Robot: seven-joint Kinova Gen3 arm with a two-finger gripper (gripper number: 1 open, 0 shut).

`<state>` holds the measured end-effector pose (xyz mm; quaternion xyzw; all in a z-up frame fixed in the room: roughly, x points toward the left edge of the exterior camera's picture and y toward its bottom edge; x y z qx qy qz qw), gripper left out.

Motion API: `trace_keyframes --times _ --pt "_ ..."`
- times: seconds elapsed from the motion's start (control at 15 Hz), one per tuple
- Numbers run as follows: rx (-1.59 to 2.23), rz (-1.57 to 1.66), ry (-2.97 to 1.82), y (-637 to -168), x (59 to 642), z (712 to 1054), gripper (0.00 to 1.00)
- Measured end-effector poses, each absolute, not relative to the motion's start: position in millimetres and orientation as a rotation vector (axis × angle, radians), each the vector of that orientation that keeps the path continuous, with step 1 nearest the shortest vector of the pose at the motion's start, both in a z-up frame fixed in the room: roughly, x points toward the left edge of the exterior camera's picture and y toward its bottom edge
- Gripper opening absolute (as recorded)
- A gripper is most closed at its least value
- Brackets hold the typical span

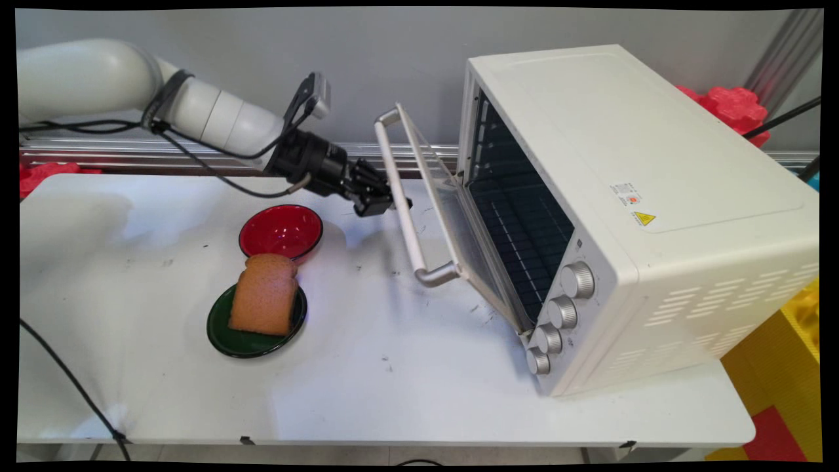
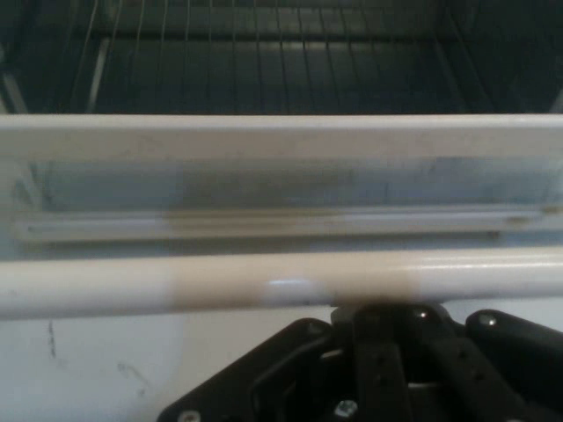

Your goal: Close the oven

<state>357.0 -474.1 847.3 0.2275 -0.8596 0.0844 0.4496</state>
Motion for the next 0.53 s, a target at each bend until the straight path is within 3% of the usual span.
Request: trace_keyframes --times 0.53 --pt "0.563 0.210 -2.077 -487.6 339.9 883.8 0.00"
